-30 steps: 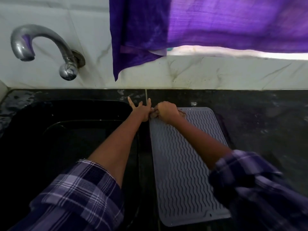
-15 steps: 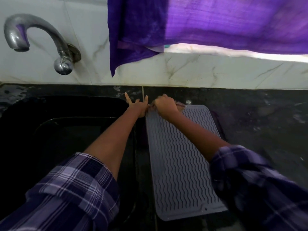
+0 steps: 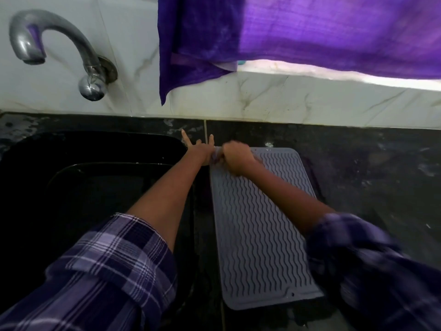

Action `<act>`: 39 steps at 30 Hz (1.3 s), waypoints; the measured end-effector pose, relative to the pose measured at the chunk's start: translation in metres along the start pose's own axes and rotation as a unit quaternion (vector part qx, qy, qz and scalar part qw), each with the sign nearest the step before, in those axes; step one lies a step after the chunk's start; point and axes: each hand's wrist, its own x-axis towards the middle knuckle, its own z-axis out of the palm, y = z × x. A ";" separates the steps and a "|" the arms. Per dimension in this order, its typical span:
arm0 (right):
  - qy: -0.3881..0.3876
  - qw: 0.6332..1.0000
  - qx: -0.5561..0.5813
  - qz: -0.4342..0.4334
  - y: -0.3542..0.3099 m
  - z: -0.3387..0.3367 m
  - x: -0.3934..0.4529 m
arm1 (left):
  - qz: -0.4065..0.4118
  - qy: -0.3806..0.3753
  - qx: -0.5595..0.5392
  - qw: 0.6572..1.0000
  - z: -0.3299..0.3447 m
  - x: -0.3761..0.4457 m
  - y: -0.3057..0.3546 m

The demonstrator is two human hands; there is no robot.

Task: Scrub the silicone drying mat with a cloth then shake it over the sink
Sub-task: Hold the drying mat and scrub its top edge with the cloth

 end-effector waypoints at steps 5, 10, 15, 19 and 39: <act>0.055 0.985 -0.159 -0.031 -0.019 0.034 0.008 | -0.003 -0.002 -0.011 1.000 0.007 0.000 -0.005; 0.019 0.984 -0.096 -0.148 -0.021 0.066 -0.101 | 0.035 -0.003 -0.007 0.999 0.007 0.003 -0.007; -0.049 0.994 0.008 -0.100 0.005 0.021 -0.056 | 0.028 0.002 -0.006 1.000 0.004 0.001 -0.007; 0.049 0.997 -0.052 0.011 0.011 0.018 0.024 | 0.016 -0.007 -0.001 1.000 0.004 0.004 -0.006; 0.063 0.997 0.032 0.030 -0.022 0.039 -0.013 | -0.004 0.006 -0.013 1.000 0.013 0.007 -0.002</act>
